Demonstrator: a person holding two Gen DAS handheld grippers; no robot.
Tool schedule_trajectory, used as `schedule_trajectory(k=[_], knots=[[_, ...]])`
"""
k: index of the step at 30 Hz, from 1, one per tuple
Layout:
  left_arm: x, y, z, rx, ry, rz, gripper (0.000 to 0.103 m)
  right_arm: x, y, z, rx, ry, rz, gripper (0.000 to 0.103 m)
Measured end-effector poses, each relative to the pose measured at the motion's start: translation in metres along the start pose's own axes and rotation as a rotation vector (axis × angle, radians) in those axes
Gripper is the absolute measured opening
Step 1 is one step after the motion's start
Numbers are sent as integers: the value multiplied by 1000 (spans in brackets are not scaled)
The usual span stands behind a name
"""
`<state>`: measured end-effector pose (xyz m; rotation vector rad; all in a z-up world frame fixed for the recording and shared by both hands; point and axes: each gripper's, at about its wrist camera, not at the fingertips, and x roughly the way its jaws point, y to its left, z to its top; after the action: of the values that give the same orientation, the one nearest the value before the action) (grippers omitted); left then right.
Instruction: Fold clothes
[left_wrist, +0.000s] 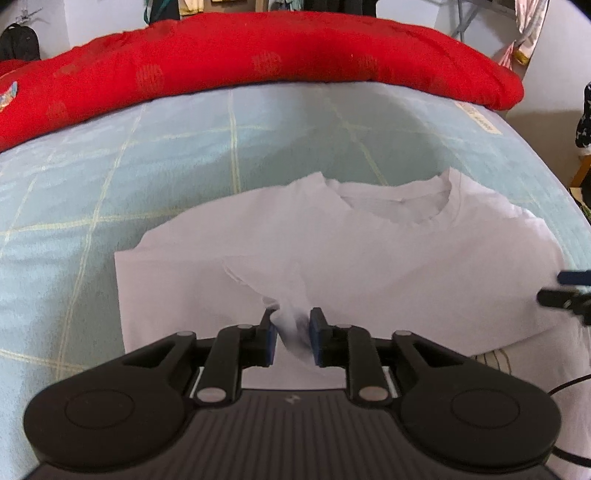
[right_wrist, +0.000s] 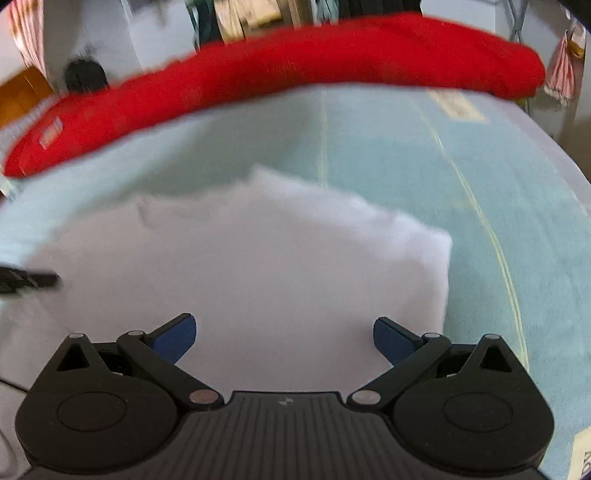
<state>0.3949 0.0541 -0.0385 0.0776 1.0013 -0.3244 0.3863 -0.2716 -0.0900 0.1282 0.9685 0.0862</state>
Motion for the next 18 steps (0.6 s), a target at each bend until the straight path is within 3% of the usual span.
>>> schedule_trajectory(k=[3,6,10,14,18], knots=[[-3,12,-2,-8,32,-8,33,0,-14,-6,-14,34,-38,103],[-16,24,-2,-17,54,24,28,-8,-24,-1,6,70,-72,103],[-35,34,5,-23,26,43,29,-22,-22,12,5,2,-31,103],[-30,21,19,7,-22,-31,32,-6,-7,26,-64,-27,-26,103],[-3,1,21,43,-25,-123,33,22,-5,22,-81,4,-45,103]])
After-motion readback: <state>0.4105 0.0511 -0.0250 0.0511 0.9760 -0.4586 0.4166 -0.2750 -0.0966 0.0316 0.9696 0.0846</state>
